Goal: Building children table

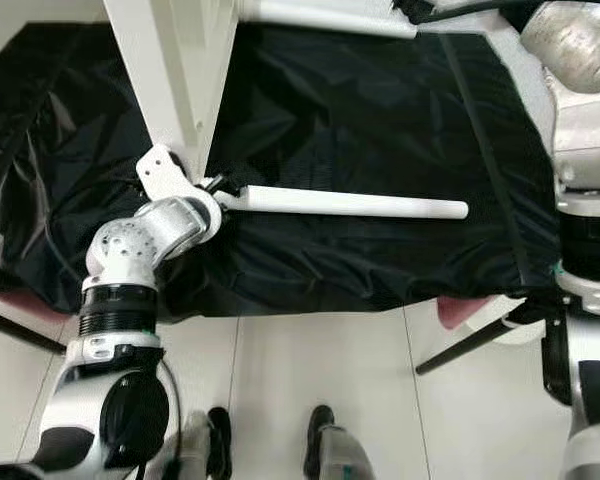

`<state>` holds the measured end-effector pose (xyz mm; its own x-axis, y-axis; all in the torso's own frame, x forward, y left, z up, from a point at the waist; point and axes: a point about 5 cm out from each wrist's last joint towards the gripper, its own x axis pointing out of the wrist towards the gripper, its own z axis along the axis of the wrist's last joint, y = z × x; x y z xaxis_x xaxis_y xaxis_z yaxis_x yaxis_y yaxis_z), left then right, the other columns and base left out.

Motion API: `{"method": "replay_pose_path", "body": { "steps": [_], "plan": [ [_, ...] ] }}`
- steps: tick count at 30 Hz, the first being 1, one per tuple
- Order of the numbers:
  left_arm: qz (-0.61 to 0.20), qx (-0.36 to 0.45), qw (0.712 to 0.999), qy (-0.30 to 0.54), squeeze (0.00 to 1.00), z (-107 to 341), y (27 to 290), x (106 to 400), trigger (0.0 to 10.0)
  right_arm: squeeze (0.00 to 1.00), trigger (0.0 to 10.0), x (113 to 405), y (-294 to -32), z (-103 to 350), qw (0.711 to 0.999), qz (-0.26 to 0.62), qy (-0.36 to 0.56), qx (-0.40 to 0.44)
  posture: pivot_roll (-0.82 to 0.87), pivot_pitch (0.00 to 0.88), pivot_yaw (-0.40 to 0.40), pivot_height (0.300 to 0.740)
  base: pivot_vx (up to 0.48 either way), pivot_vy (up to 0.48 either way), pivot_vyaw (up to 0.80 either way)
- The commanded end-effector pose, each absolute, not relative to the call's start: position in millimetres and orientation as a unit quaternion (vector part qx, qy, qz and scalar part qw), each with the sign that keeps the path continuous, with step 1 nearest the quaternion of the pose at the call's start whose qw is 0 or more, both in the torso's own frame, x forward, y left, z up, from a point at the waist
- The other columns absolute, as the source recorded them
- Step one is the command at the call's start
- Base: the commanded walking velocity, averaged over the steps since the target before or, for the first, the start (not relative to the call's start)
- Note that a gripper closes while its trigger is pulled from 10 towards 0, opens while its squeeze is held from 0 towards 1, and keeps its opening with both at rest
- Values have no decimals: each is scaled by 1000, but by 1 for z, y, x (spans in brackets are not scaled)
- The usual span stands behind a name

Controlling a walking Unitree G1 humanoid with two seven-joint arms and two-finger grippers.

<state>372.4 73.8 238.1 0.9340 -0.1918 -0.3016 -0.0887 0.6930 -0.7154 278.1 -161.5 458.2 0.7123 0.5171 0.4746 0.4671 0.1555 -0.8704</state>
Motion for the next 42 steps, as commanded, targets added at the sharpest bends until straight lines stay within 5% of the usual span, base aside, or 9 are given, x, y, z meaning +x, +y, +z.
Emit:
{"method": "replay_pose_path", "body": {
  "steps": [1,8,9,11,12,15,27,34,42],
  "plan": [
    [-99,-437,884,133,0,274,21,361,10000,0,10000,257,-165,482,658,-16,-446,-606,-28,230,87,740,0,0,0],
    [-99,-453,877,121,0,283,18,366,10000,0,10000,256,-167,486,660,-21,-444,-606,-36,235,93,740,0,0,0],
    [-98,-462,874,111,0,288,19,367,9020,0,10000,258,-168,485,662,-19,-439,-607,-37,238,92,740,0,0,0],
    [-97,-469,872,104,0,292,20,368,9020,0,10000,259,-169,484,664,-18,-435,-608,-37,238,92,740,0,0,0],
    [-97,-480,867,92,0,297,21,368,2627,0,10000,261,-170,483,667,-15,-431,-608,-35,239,90,740,0,0,0],
    [-123,-506,852,53,0,313,23,366,0,0,10000,263,-172,481,672,-13,-424,-607,-32,240,88,740,0,0,0],
    [-197,-545,815,-18,0,353,13,354,0,0,10000,269,-175,475,682,-12,-415,-602,-26,233,84,740,0,0,0],
    [-204,-543,812,-60,0,374,21,354,0,0,10000,265,-176,480,684,-35,-441,-580,-30,225,86,740,0,0,0],
    [-267,-548,779,-148,0,408,30,333,0,0,10000,250,-183,492,684,-92,-487,-535,-29,218,79,740,0,0,0]
  ]
}}
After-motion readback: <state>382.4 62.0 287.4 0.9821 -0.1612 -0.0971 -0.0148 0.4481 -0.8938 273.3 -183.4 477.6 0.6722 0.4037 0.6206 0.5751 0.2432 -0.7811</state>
